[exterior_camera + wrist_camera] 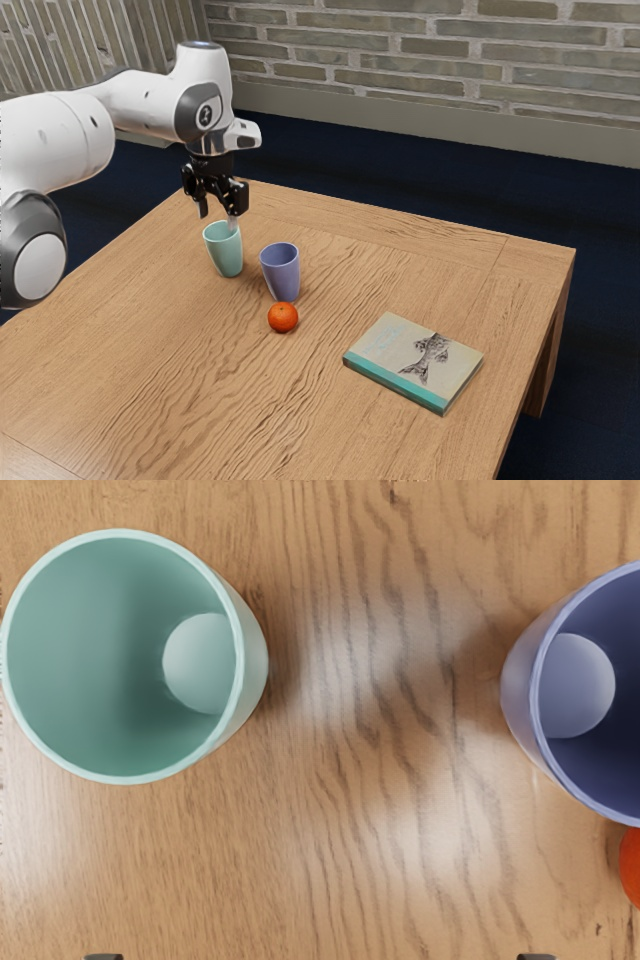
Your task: Place the left cup onto the right cup
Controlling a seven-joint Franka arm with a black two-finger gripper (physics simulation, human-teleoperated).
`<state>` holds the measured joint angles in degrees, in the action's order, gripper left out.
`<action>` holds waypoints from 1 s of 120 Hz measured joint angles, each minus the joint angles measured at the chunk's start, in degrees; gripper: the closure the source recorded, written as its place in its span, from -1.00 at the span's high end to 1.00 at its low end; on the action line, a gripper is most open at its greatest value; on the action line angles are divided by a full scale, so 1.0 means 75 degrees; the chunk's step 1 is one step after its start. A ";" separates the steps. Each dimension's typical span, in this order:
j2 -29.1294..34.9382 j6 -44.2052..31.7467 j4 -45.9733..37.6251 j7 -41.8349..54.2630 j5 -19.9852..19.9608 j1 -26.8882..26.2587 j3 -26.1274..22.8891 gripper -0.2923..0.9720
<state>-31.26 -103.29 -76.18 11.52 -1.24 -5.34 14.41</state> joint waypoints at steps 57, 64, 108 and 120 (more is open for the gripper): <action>-0.0916 -0.0041 0.0785 0.0623 -0.0385 0.0329 -0.0048 0.20; -0.1025 -0.0043 0.0899 0.0698 -0.0412 0.0367 -0.0085 0.19; -0.1530 -0.0044 0.1367 0.1089 -0.0452 0.0564 -0.0164 0.08; -0.1683 -0.0044 0.1532 0.1182 -0.0454 0.0640 -0.0190 0.06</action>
<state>-43.89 -103.62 -64.69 20.39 -4.65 -0.54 12.98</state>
